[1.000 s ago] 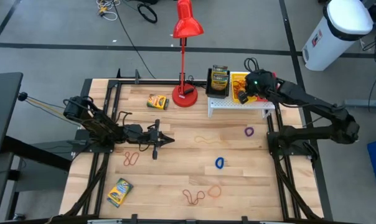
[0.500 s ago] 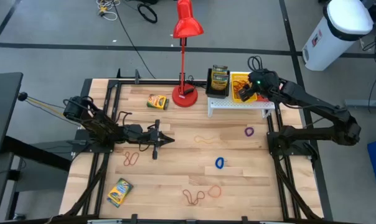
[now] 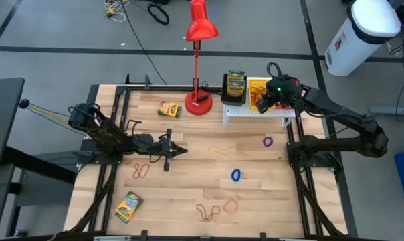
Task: Pick & Place Office Desk Supplies
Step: Put the right red rubber band into the yellow bin
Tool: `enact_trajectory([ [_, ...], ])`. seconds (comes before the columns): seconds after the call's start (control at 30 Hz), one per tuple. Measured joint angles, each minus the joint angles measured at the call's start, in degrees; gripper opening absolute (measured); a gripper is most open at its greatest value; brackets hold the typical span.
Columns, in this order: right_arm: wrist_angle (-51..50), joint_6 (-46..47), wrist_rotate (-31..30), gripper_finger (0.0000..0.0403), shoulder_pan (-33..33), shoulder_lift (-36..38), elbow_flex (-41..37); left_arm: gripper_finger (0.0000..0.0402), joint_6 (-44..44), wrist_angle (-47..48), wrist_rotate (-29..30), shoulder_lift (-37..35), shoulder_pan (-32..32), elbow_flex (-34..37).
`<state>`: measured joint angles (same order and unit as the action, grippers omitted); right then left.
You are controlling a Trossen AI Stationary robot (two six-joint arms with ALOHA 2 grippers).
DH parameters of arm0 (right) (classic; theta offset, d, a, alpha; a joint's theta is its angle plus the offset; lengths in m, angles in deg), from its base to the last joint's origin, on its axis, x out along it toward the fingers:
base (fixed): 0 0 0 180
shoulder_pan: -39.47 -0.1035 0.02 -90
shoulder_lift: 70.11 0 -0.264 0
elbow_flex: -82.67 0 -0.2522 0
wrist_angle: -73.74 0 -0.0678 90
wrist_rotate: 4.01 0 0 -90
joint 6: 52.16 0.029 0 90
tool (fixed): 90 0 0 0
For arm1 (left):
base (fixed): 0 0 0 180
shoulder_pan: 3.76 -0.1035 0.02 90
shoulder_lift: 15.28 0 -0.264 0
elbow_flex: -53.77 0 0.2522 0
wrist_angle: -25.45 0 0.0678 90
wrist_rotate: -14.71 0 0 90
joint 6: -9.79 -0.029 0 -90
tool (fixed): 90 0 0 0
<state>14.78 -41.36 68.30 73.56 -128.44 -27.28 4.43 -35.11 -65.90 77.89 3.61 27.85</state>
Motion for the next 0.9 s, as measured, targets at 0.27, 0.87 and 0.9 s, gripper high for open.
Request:
enact_trajectory([
  [0.27,-0.57,-1.31,-1.46,0.0192,-0.5,-2.42,0.05,0.0012,0.01,0.22,0.02,0.0,0.0,0.0],
  [0.87,17.5,7.26,-5.18,0.0023,-50.99,0.71,-12.64,0.0012,-2.82,17.87,-3.09,2.18,4.99,-8.48],
  [0.9,20.31,7.43,-5.46,0.0028,-53.74,-0.04,-14.19,0.0012,-3.03,17.83,-3.57,2.89,5.43,-9.21],
])
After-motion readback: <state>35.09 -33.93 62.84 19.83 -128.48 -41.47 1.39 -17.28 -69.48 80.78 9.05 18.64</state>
